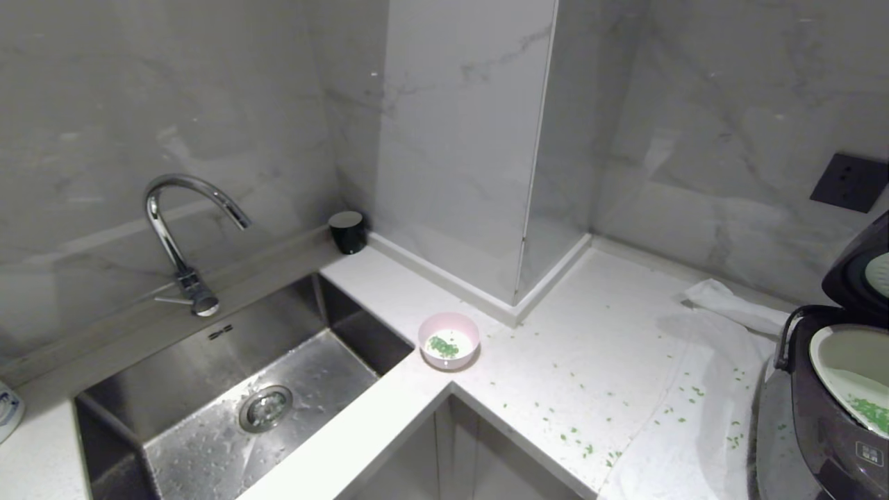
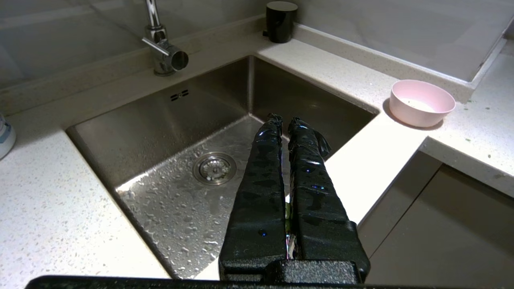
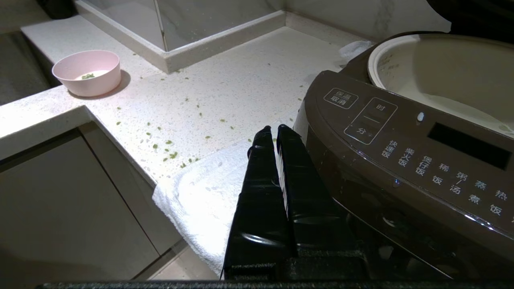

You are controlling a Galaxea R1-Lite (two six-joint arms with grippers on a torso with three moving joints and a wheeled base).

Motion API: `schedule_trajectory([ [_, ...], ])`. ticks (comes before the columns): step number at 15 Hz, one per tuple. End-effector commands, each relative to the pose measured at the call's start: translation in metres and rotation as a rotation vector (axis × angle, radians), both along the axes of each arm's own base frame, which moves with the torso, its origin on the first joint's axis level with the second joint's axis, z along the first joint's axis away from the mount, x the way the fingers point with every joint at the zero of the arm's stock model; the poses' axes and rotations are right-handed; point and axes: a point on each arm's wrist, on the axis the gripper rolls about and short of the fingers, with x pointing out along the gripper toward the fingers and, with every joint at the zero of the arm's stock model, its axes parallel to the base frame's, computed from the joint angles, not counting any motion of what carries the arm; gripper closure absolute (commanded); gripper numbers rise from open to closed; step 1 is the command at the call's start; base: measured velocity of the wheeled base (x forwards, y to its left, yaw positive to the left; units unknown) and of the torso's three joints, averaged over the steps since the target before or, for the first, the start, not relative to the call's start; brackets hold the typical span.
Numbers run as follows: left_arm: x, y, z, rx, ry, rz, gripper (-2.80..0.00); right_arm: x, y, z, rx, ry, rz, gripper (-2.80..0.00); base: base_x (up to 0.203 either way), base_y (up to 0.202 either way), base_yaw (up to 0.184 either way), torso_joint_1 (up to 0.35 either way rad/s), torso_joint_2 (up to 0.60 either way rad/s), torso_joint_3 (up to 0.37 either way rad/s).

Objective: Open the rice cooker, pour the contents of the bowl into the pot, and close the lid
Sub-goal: Turn on the tap

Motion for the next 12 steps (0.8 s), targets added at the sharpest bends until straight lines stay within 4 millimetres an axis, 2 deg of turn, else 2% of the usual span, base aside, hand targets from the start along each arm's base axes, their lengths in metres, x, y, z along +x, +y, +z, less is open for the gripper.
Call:
schedule_trajectory([
  [1,0.0011,0.0000,-0.0038,0.000,0.013,0.000,0.00,0.0002,0.0000,-0.0004,-0.001,0.003,-0.001,0.00,0.000,0.000,0.000,0.000,0.00,0.000],
  [12,0.0009,0.0000,-0.0034,0.001,0.012,-0.001,0.00,0.0009,-0.0003,0.0000,0.009,-0.013,-0.012,0.00,0.000,0.000,0.000,0.000,0.00,0.000],
])
